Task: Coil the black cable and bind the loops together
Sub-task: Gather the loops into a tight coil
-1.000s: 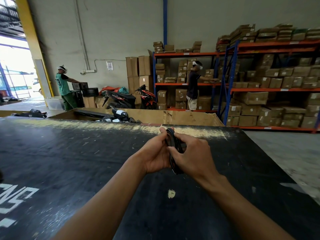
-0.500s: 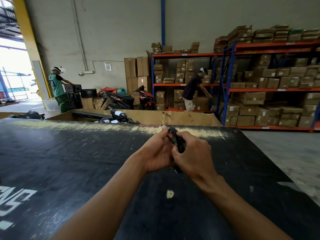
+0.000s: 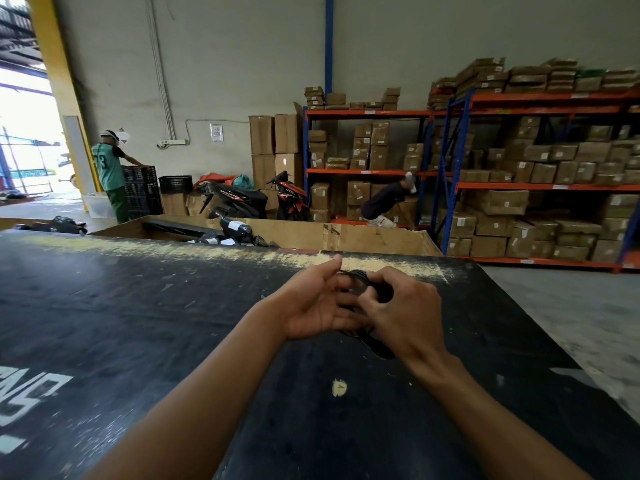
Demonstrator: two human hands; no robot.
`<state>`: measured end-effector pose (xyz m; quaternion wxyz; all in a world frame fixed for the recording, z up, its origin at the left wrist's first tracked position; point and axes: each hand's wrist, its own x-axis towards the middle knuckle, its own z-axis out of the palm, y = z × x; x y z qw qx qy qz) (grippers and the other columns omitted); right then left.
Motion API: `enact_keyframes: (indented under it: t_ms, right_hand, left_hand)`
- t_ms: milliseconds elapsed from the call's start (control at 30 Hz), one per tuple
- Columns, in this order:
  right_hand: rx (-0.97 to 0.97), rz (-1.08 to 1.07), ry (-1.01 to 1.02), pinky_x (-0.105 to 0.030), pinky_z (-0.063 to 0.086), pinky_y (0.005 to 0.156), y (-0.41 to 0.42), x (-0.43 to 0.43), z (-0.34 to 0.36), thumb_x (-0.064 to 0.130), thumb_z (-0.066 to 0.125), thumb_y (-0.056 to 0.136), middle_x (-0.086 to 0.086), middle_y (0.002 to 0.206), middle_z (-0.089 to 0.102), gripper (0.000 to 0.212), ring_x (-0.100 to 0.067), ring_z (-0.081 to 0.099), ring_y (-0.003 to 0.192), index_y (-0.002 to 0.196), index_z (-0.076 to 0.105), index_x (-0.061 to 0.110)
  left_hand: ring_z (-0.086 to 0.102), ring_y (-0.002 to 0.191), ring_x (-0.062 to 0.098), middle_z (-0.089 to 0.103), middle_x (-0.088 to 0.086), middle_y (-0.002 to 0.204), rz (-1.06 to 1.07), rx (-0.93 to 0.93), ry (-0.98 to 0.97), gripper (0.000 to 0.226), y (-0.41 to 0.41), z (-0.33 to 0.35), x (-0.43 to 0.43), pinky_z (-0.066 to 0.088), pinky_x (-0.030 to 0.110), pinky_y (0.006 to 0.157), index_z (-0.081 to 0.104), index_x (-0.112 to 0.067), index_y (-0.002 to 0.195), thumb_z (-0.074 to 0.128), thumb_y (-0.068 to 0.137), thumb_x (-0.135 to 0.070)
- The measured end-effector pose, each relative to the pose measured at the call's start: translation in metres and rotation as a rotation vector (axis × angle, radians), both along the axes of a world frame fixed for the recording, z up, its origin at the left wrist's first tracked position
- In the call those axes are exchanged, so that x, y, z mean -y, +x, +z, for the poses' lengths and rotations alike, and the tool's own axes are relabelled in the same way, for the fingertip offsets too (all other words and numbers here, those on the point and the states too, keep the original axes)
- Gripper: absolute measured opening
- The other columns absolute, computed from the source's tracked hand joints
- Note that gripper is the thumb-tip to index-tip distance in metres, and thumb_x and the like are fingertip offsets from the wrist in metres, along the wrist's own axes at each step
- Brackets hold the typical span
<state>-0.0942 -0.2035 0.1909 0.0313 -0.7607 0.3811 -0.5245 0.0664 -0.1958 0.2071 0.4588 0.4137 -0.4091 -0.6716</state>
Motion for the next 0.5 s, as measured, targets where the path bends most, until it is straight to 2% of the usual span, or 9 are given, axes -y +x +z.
enact_keyframes:
  t_ms: [33,67,133,200,233,267,333,433,500]
  right_hand:
    - [0.024,0.002,0.023,-0.043,0.058,0.069,-0.004,0.0,0.0,0.011,0.067,0.079,-0.003,0.078,0.075,0.013,-0.02,0.069,0.07,0.089,0.073,0.013]
    - [0.046,0.003,0.052,-0.041,0.058,0.07,-0.008,0.001,-0.001,0.011,0.068,0.078,0.0,0.077,0.074,0.012,-0.016,0.068,0.07,0.089,0.074,0.013]
    - [0.091,0.01,0.143,-0.023,0.058,0.068,-0.017,0.003,-0.001,0.012,0.07,0.078,0.013,0.073,0.069,0.014,-0.002,0.066,0.07,0.09,0.075,0.016]
    - [0.128,0.027,0.253,-0.011,0.054,0.065,-0.026,0.005,0.0,0.013,0.072,0.077,0.019,0.071,0.065,0.017,0.004,0.065,0.07,0.092,0.076,0.018]
    - [0.141,0.041,0.305,-0.014,0.056,0.065,-0.03,0.005,-0.001,0.013,0.073,0.076,0.016,0.071,0.068,0.017,0.001,0.066,0.07,0.092,0.076,0.019]
    - [0.153,0.06,0.354,-0.022,0.059,0.067,-0.032,0.005,-0.001,0.013,0.073,0.076,0.01,0.069,0.07,0.017,-0.006,0.069,0.068,0.092,0.076,0.019]
    - [0.18,0.109,0.433,-0.037,0.062,0.069,-0.034,0.001,0.0,0.01,0.073,0.077,-0.001,0.066,0.073,0.015,-0.016,0.071,0.065,0.09,0.076,0.017]
    - [0.196,0.184,0.502,-0.039,0.061,0.07,-0.035,-0.006,0.0,0.007,0.073,0.077,-0.006,0.068,0.075,0.015,-0.022,0.073,0.068,0.09,0.076,0.016]
    - [0.21,0.202,0.531,-0.038,0.06,0.069,-0.036,-0.01,-0.001,0.004,0.073,0.077,-0.008,0.069,0.075,0.017,-0.025,0.073,0.071,0.09,0.076,0.015]
  left_hand:
    - [0.061,0.113,0.046,0.061,0.033,0.126,-0.017,0.043,0.007,0.065,0.005,0.003,-0.004,0.055,0.046,0.093,0.054,0.002,0.13,0.034,0.099,-0.052]
    - [0.065,0.108,0.044,0.063,0.033,0.122,-0.025,0.095,0.009,0.062,0.01,0.006,-0.008,0.059,0.043,0.085,0.058,0.003,0.125,0.038,0.099,-0.05]
    - [0.075,0.082,0.029,0.074,0.025,0.101,0.05,0.243,-0.044,0.048,0.016,0.011,-0.015,0.061,0.028,0.059,0.069,0.001,0.108,0.05,0.097,-0.042]
    - [0.068,0.057,0.01,0.076,0.007,0.077,0.258,0.442,-0.237,0.031,0.017,0.009,-0.018,0.051,0.018,0.046,0.075,-0.007,0.09,0.061,0.093,-0.034]
    - [0.062,0.052,0.005,0.073,-0.002,0.068,0.373,0.526,-0.362,0.024,0.016,0.005,-0.018,0.049,0.016,0.046,0.075,-0.012,0.083,0.064,0.092,-0.032]
    - [0.06,0.053,0.002,0.069,-0.008,0.062,0.478,0.591,-0.49,0.019,0.014,0.003,-0.017,0.049,0.015,0.049,0.075,-0.018,0.08,0.066,0.09,-0.031]
    - [0.06,0.06,-0.003,0.067,-0.015,0.062,0.543,0.683,-0.67,0.013,0.007,-0.001,-0.016,0.051,0.016,0.058,0.073,-0.03,0.085,0.064,0.09,-0.039]
    - [0.063,0.077,0.0,0.068,-0.018,0.078,0.275,0.731,-0.599,0.028,-0.007,-0.006,-0.012,0.055,0.031,0.08,0.068,-0.028,0.097,0.052,0.093,-0.051]
    - [0.07,0.085,0.016,0.074,0.001,0.095,0.117,0.646,-0.407,0.041,-0.013,-0.009,-0.009,0.058,0.037,0.081,0.069,-0.018,0.099,0.048,0.095,-0.052]
